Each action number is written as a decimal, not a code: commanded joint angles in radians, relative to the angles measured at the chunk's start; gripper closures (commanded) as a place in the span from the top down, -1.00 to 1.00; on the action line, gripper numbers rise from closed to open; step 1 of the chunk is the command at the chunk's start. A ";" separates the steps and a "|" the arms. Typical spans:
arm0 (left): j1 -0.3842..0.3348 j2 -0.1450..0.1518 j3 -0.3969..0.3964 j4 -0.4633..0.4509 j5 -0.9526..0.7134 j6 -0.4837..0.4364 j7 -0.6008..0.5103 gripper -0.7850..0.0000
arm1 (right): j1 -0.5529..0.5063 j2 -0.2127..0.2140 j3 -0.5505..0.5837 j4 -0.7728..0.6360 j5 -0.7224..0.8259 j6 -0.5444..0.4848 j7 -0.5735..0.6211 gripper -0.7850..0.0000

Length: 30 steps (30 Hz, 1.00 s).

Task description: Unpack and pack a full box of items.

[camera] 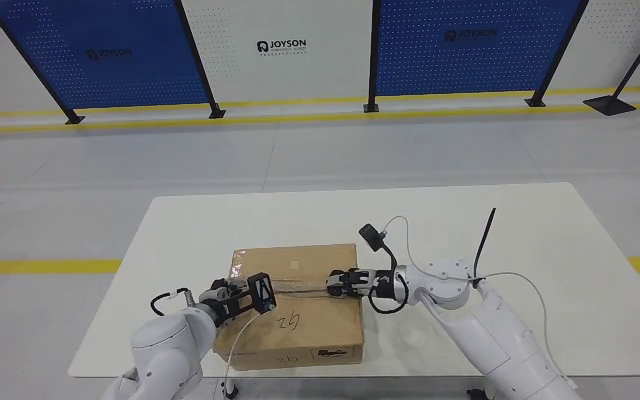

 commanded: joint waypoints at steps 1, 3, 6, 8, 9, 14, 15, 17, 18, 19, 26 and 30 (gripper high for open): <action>0.010 0.001 -0.022 -0.008 -0.002 -0.001 -0.006 -0.77 | 0.000 0.000 0.001 -0.001 -0.002 -0.002 0.003 -1.00; 0.021 0.001 -0.043 -0.016 -0.008 -0.001 -0.006 -0.87 | -0.001 0.000 0.001 -0.004 -0.003 -0.002 0.007 -1.00; 0.036 0.002 -0.067 -0.027 -0.013 -0.008 0.001 -1.00 | -0.004 0.000 0.001 -0.011 -0.004 0.001 0.010 -1.00; 0.046 0.002 -0.080 -0.031 -0.014 -0.010 0.005 -1.00 | -0.005 0.000 0.003 -0.013 -0.004 0.000 0.010 -1.00; 0.050 0.003 -0.085 -0.035 -0.015 -0.013 0.010 -1.00 | -0.006 0.001 0.002 -0.013 -0.006 -0.001 0.013 -1.00; 0.077 0.004 -0.108 -0.053 -0.010 -0.032 0.011 -1.00 | -0.008 0.001 0.006 -0.014 -0.007 -0.004 0.015 -1.00; 0.083 0.004 -0.111 -0.054 -0.009 -0.036 0.011 -0.99 | -0.008 0.001 0.006 -0.015 -0.009 -0.004 0.015 -1.00; 0.093 0.004 -0.118 -0.056 -0.007 -0.042 0.013 -0.92 | -0.010 0.001 0.008 -0.017 -0.010 -0.004 0.014 -1.00; 0.098 0.004 -0.122 -0.056 -0.007 -0.042 0.013 -0.87 | -0.011 0.002 0.008 -0.018 -0.011 -0.003 0.013 -1.00; 0.103 0.004 -0.125 -0.057 -0.006 -0.045 0.012 -0.84 | -0.012 0.002 0.009 -0.019 -0.011 -0.003 0.013 -1.00; 0.131 0.003 -0.118 -0.058 0.000 -0.055 0.013 -0.49 | -0.014 0.002 0.010 -0.021 -0.015 -0.001 0.015 -1.00; 0.134 0.003 -0.112 -0.050 0.006 -0.055 0.011 -0.14 | -0.015 0.001 0.011 -0.020 -0.017 -0.002 0.012 -1.00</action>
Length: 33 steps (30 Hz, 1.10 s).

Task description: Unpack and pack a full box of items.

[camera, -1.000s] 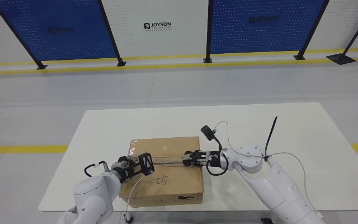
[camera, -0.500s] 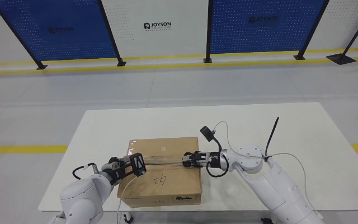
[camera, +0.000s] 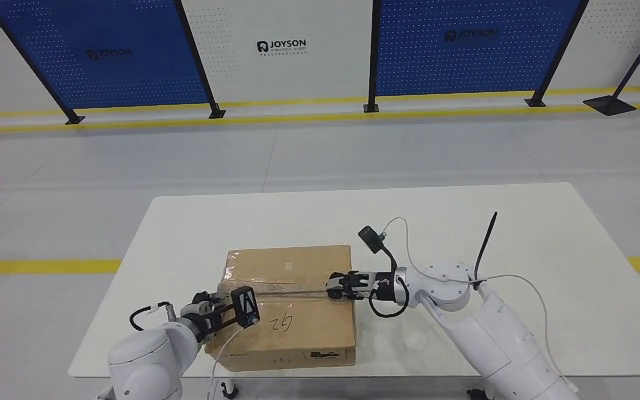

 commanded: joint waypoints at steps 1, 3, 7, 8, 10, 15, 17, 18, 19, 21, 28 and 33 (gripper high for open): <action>0.001 0.000 0.001 0.006 0.005 -0.007 -0.003 -0.09 | 0.000 0.000 0.000 0.000 0.000 -0.001 0.000 -1.00; 0.001 0.000 -0.002 0.010 0.006 -0.008 -0.004 0.41 | 0.000 0.000 0.000 0.001 -0.001 -0.001 0.000 -1.00; 0.004 0.000 -0.018 0.012 0.004 -0.010 -0.013 0.73 | 0.000 -0.001 0.001 0.002 -0.003 -0.003 0.000 -1.00; 0.004 0.000 -0.025 0.013 0.002 -0.011 -0.015 0.71 | 0.000 -0.001 0.001 0.002 -0.003 -0.004 0.000 -1.00; 0.004 0.000 -0.039 0.014 0.006 -0.009 -0.021 0.73 | 0.001 -0.002 0.000 0.002 -0.001 -0.005 0.001 -1.00; -0.002 -0.002 -0.084 0.007 -0.009 0.032 -0.023 0.41 | 0.003 -0.004 -0.002 0.003 0.000 -0.004 0.000 -1.00; -0.008 -0.004 -0.104 0.001 -0.026 0.064 -0.017 -0.04 | 0.002 -0.004 -0.002 0.002 0.001 -0.005 -0.002 -1.00; -0.011 -0.005 -0.111 -0.001 -0.036 0.078 -0.015 -0.08 | 0.001 -0.004 -0.003 0.001 0.001 -0.005 -0.002 -1.00; -0.016 -0.007 -0.119 -0.003 -0.053 0.099 -0.009 -0.22 | 0.001 -0.004 -0.003 0.000 -0.001 -0.005 -0.002 -1.00; -0.026 -0.012 -0.131 -0.008 -0.117 0.145 0.014 -0.52 | 0.000 -0.004 -0.002 -0.001 -0.001 -0.005 -0.002 -1.00; -0.067 -0.020 -0.092 -0.018 -0.308 0.186 0.079 -1.00 | -0.004 -0.003 0.002 -0.005 -0.008 -0.001 -0.003 -1.00; -0.114 -0.023 -0.001 0.016 -0.322 0.196 0.085 -1.00 | -0.008 -0.002 0.003 -0.015 -0.014 0.004 -0.002 -1.00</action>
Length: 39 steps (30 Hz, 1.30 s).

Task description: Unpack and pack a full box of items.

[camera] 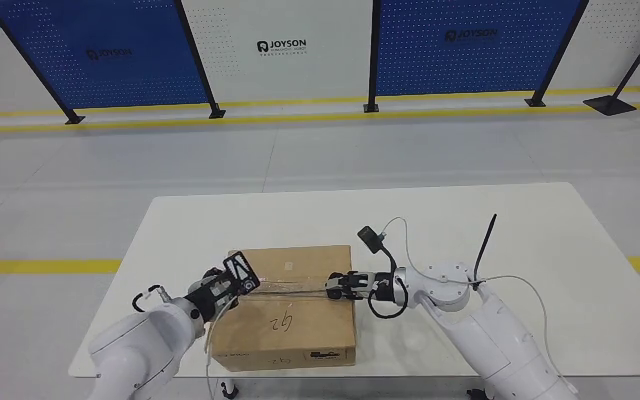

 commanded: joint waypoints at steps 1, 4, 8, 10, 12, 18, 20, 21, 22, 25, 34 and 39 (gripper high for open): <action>-0.022 -0.002 0.043 0.029 0.017 0.016 0.001 -1.00 | -0.003 0.000 -0.001 -0.005 -0.003 0.002 0.001 -1.00; -0.054 -0.003 0.100 0.067 0.076 0.029 -0.004 -1.00 | -0.006 0.000 -0.003 -0.011 -0.005 0.005 0.003 -1.00; -0.082 -0.006 0.146 0.116 0.119 0.057 -0.008 -1.00 | -0.006 0.000 -0.003 -0.013 -0.008 0.009 0.005 -1.00; -0.089 -0.007 0.158 0.140 0.128 0.066 -0.014 -1.00 | -0.007 0.000 -0.003 -0.014 -0.008 0.010 0.005 -1.00; -0.088 -0.008 0.167 0.157 0.139 0.070 -0.023 -1.00 | -0.008 0.000 -0.002 -0.015 -0.009 0.010 0.003 -1.00; -0.081 -0.009 0.168 0.173 0.156 0.095 -0.036 -1.00 | -0.010 0.000 -0.001 -0.015 -0.011 0.009 0.003 -1.00; -0.079 -0.009 0.166 0.173 0.156 0.090 -0.045 -1.00 | -0.011 0.000 -0.002 -0.016 -0.010 0.009 0.004 -1.00; -0.078 -0.009 0.164 0.173 0.156 0.088 -0.048 -1.00 | -0.011 0.000 -0.002 -0.016 -0.011 0.009 0.004 -1.00; -0.077 -0.009 0.163 0.175 0.154 0.087 -0.052 -1.00 | -0.011 0.000 -0.002 -0.016 -0.011 0.009 0.003 -1.00; -0.077 -0.009 0.160 0.183 0.147 0.080 -0.065 -1.00 | -0.012 0.000 0.000 -0.014 -0.010 0.009 0.002 -1.00; -0.081 -0.011 0.159 0.182 0.136 0.080 -0.072 -1.00 | -0.022 0.003 0.042 -0.046 0.012 -0.022 -0.063 -1.00; -0.084 -0.011 0.160 0.183 0.134 0.076 -0.074 -1.00 | -0.027 0.002 0.041 -0.045 0.010 -0.028 -0.077 -1.00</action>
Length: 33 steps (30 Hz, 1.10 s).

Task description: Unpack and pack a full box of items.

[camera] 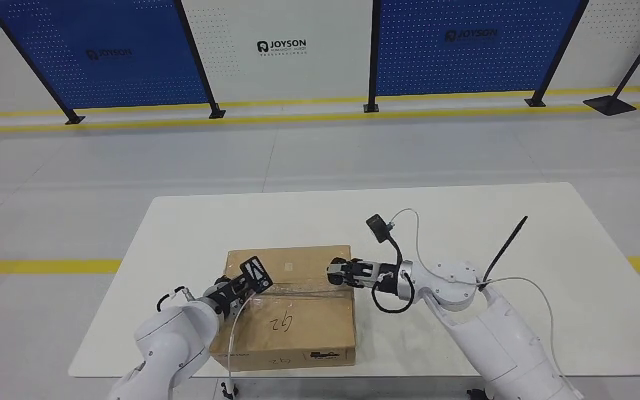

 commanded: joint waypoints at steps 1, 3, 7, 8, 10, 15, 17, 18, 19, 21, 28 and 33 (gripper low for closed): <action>-0.001 0.000 0.001 0.000 -0.001 -0.003 0.001 -1.00 | 0.002 -0.002 -0.013 0.015 -0.008 0.001 0.007 -1.00; -0.002 0.000 -0.001 0.001 -0.003 -0.001 0.002 -1.00 | 0.004 -0.006 -0.028 0.033 -0.012 0.003 0.014 -1.00; -0.003 0.000 -0.008 -0.005 -0.008 -0.004 -0.001 -1.00 | 0.011 -0.012 -0.047 0.063 -0.014 0.003 0.017 -1.00; -0.004 0.000 -0.011 -0.006 -0.010 -0.004 -0.003 -1.00 | 0.014 -0.013 -0.050 0.069 -0.014 0.003 0.017 -1.00; -0.004 0.000 -0.018 -0.011 -0.015 -0.007 -0.006 -1.00 | 0.017 -0.015 -0.053 0.076 -0.014 0.003 0.018 -1.00; 0.000 0.001 -0.045 -0.022 -0.024 0.001 -0.015 -1.00 | 0.022 -0.016 -0.052 0.083 -0.014 0.007 0.021 -1.00; 0.004 0.001 -0.052 -0.024 -0.027 -0.002 -0.016 -1.00 | 0.023 -0.017 -0.052 0.084 -0.015 0.008 0.022 -1.00; 0.005 0.002 -0.055 -0.025 -0.028 -0.002 -0.016 -1.00 | 0.023 -0.017 -0.052 0.084 -0.016 0.009 0.023 -1.00; 0.007 0.002 -0.057 -0.025 -0.028 -0.002 -0.018 -1.00 | 0.023 -0.017 -0.051 0.084 -0.016 0.010 0.023 -1.00; 0.011 0.002 -0.060 -0.025 -0.027 -0.002 -0.023 -1.00 | 0.023 -0.017 -0.051 0.084 -0.016 0.009 0.026 -1.00; 0.025 0.003 -0.065 -0.029 -0.039 -0.026 -0.047 -1.00 | 0.020 -0.017 -0.048 0.079 -0.021 0.007 0.033 -1.00; 0.037 0.003 -0.067 -0.024 -0.039 -0.032 -0.049 -1.00 | 0.018 -0.015 -0.045 0.075 -0.026 0.007 0.038 -1.00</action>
